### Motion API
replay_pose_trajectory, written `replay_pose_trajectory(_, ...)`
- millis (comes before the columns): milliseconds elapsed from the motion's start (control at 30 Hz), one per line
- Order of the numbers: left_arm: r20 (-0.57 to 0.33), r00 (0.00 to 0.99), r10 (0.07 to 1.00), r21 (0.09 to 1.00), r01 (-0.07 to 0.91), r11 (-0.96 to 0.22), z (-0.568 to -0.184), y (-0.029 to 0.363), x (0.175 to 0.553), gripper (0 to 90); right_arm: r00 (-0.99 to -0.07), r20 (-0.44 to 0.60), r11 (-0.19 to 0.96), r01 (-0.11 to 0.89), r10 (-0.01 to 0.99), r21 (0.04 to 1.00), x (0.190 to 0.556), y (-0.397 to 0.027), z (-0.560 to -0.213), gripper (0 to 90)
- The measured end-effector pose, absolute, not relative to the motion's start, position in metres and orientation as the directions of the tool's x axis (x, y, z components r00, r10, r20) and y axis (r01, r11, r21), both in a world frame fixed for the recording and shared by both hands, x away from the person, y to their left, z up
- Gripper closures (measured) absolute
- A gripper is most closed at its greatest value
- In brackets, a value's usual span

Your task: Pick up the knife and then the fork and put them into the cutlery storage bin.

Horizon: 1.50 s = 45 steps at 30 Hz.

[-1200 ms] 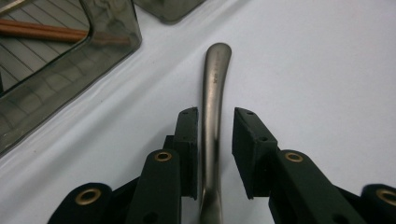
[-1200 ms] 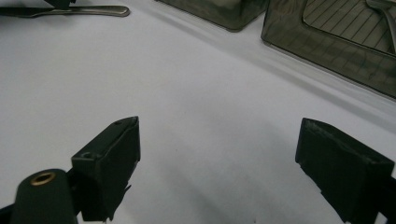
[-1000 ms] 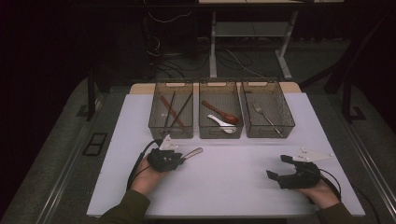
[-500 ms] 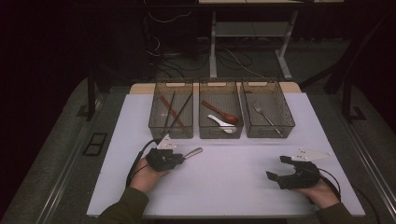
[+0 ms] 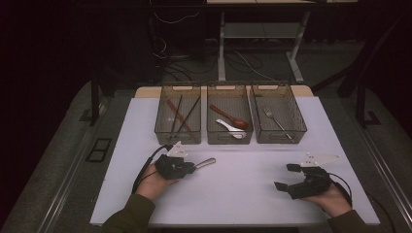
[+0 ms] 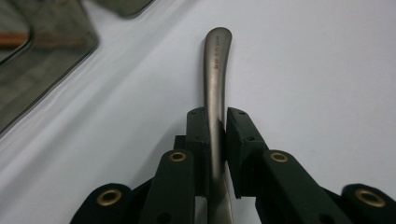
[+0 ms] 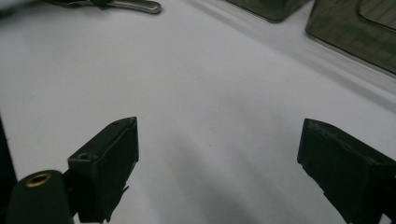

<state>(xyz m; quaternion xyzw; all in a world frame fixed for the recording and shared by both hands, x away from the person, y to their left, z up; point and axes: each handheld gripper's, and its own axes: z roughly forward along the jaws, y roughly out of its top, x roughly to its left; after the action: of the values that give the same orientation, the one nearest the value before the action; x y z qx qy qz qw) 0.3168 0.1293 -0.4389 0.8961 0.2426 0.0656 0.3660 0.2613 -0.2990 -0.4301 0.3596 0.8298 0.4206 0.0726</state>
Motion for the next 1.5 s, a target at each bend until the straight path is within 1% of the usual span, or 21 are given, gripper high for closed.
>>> replay_pose_trajectory(133,-0.060,0.894,0.445,0.701,0.355,-0.619,-0.433,0.122,0.312,79.6,-0.762,0.170,0.418,0.510,0.625,0.752,0.264,-0.294,-0.427,12.3)
replay_pose_trajectory(467,-0.061,0.948,0.311,0.724,0.257,-0.641,-0.421,0.090,0.296,79.6,-0.857,0.142,0.510,0.419,0.495,0.751,0.276,-0.272,-0.412,12.9)
replay_pose_trajectory(633,-0.049,0.969,0.243,0.729,0.201,-0.654,-0.416,0.069,0.287,79.6,-0.897,0.145,0.551,0.377,0.417,0.745,0.284,-0.258,-0.403,13.7)
replay_pose_trajectory(733,-0.029,0.983,0.180,0.729,0.144,-0.670,-0.411,0.056,0.282,79.6,-0.915,0.152,0.575,0.357,0.373,0.736,0.290,-0.248,-0.400,13.9)
replay_pose_trajectory(833,-0.006,0.992,0.125,0.734,0.089,-0.673,-0.406,0.043,0.278,79.5,-0.935,0.172,0.616,0.336,0.310,0.713,0.293,-0.235,-0.398,14.6)
replay_pose_trajectory(900,0.001,0.995,0.099,0.736,0.066,-0.674,-0.403,0.036,0.275,79.5,-0.953,0.158,0.651,0.293,0.259,0.700,0.297,-0.228,-0.397,15.2)
replay_pose_trajectory(933,0.001,0.997,0.083,0.735,0.055,-0.676,-0.402,0.032,0.274,79.5,-0.956,0.171,0.662,0.289,0.239,0.692,0.298,-0.224,-0.396,17.4)
replay_pose_trajectory(1000,0.008,0.998,0.061,0.734,0.036,-0.678,-0.402,0.027,0.271,79.5,-0.963,0.182,0.686,0.269,0.197,0.676,0.300,-0.217,-0.396,18.0)
replay_pose_trajectory(1100,0.016,0.999,0.035,0.726,0.012,-0.688,-0.401,0.021,0.269,79.5,-0.962,0.234,0.730,0.262,0.143,0.632,0.301,-0.206,-0.397,24.4)
replay_pose_trajectory(1167,0.012,1.000,0.029,0.731,0.011,-0.682,-0.401,0.019,0.268,79.5,-0.957,0.257,0.753,0.268,0.136,0.600,0.301,-0.200,-0.400,27.6)
replay_pose_trajectory(1267,0.001,1.000,0.025,0.729,0.017,-0.685,-0.399,0.016,0.265,79.5,-0.954,0.280,0.777,0.255,0.105,0.575,0.303,-0.193,-0.405,37.3)
replay_pose_trajectory(1333,0.008,1.000,0.016,0.727,0.005,-0.686,-0.399,0.014,0.266,79.5,-0.952,0.293,0.788,0.242,0.082,0.566,0.304,-0.189,-0.408,44.5)
replay_pose_trajectory(1400,0.016,1.000,0.012,0.723,-0.003,-0.691,-0.399,0.014,0.265,79.5,-0.949,0.307,0.794,0.238,0.068,0.560,0.303,-0.186,-0.408,55.2)
replay_pose_trajectory(1433,0.016,1.000,0.011,0.724,-0.004,-0.689,-0.399,0.013,0.265,79.5,-0.949,0.310,0.796,0.234,0.061,0.558,0.302,-0.185,-0.408,57.8)
replay_pose_trajectory(1500,0.032,0.999,0.002,0.724,-0.021,-0.690,-0.399,0.013,0.266,79.5,-0.946,0.319,0.802,0.229,0.050,0.552,0.302,-0.184,-0.409,68.9)
